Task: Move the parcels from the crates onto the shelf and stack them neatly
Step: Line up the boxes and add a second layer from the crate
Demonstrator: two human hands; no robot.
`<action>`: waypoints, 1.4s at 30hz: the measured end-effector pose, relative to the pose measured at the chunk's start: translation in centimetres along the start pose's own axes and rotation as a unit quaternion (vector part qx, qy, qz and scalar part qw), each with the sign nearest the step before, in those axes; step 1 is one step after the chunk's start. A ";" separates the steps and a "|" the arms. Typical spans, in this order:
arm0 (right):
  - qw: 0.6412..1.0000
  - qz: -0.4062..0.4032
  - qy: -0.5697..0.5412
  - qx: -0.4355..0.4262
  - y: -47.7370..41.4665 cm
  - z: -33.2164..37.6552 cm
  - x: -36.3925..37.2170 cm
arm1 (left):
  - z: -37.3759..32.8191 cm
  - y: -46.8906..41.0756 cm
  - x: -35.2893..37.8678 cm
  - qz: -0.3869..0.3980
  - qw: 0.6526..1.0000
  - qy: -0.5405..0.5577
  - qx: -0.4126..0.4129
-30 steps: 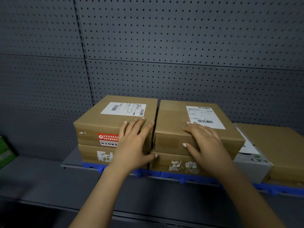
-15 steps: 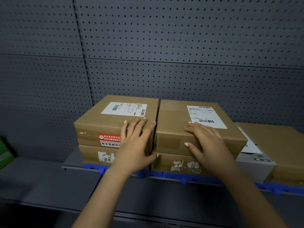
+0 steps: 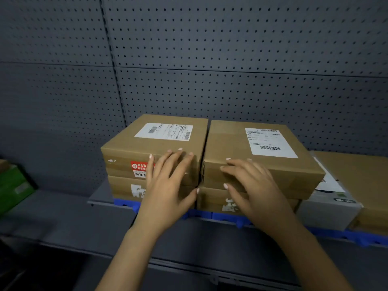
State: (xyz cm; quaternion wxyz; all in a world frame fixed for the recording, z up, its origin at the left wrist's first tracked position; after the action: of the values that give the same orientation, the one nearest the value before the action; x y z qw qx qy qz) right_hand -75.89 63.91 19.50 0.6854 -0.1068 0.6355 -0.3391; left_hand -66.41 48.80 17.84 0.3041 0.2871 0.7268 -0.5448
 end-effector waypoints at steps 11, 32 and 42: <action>0.973 0.071 -0.133 -0.172 -0.4 7.8 6.6 | 1.8 11.0 -3.8 -0.005 0.980 -0.081 -0.180; 0.846 0.161 -0.289 -0.418 -4.9 49.5 22.2 | 19.3 38.8 -29.4 -0.088 0.850 -0.263 -0.448; 0.810 0.197 -0.301 -0.463 -9.7 63.1 30.0 | 29.9 45.1 -36.0 -0.111 0.813 -0.279 -0.499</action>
State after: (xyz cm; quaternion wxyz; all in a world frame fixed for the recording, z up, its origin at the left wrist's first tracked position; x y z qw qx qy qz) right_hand -20.65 20.65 11.86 0.7639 -0.3810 0.4864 0.1865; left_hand -5.34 27.69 10.54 0.5326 -0.1510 0.8097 -0.1946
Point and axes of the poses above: each hand's wrist, its own y-axis away from the middle knuckle, its own x-axis out of the palm, z = x × y, the point moved 8 cm from there along -y, towards the middle knuckle, and after that the axes turned 4 degrees about z, right-handed, at the moved point
